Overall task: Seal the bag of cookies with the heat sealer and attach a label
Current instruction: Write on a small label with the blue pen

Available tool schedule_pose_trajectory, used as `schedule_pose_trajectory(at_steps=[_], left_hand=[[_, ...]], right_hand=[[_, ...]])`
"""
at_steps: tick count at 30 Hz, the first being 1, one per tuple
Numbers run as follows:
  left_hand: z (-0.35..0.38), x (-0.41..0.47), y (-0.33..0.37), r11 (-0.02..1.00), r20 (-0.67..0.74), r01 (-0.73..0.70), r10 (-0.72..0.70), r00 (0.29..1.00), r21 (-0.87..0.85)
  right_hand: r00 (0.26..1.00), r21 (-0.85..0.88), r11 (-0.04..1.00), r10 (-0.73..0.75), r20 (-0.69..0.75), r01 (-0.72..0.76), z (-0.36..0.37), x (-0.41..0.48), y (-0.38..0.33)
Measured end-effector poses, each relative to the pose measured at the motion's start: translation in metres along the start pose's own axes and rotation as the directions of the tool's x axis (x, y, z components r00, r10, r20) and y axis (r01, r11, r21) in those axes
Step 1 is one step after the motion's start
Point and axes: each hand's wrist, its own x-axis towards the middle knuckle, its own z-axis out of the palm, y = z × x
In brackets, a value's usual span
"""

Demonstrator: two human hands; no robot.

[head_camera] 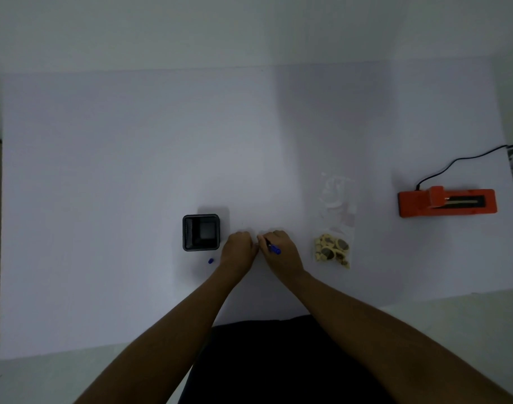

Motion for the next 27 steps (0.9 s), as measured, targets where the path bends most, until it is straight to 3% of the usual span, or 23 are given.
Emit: schedule_pose_trajectory(at_steps=[15, 21, 27], left_hand=[[0.0008, 0.0009, 0.0002, 1.0, 0.006, 0.009, -0.009, 1.0, 0.019], [0.0021, 0.0018, -0.0019, 1.0, 0.009, 0.004, -0.004, 1.0, 0.016], [0.0028, 0.0029, -0.0028, 0.997, 0.018, -0.013, 0.012, 1.0, 0.08]], right_hand=[[1.0, 0.022, 1.0, -0.005, -0.024, 0.006, -0.0025, -0.0039, 0.0029], [0.996, 0.021, 0.997, -0.078, 0.052, 0.077, 0.0014, -0.0054, 0.0053], [0.979, -0.013, 0.979, -0.201, 0.017, 0.201, -0.004, -0.0032, -0.0025]])
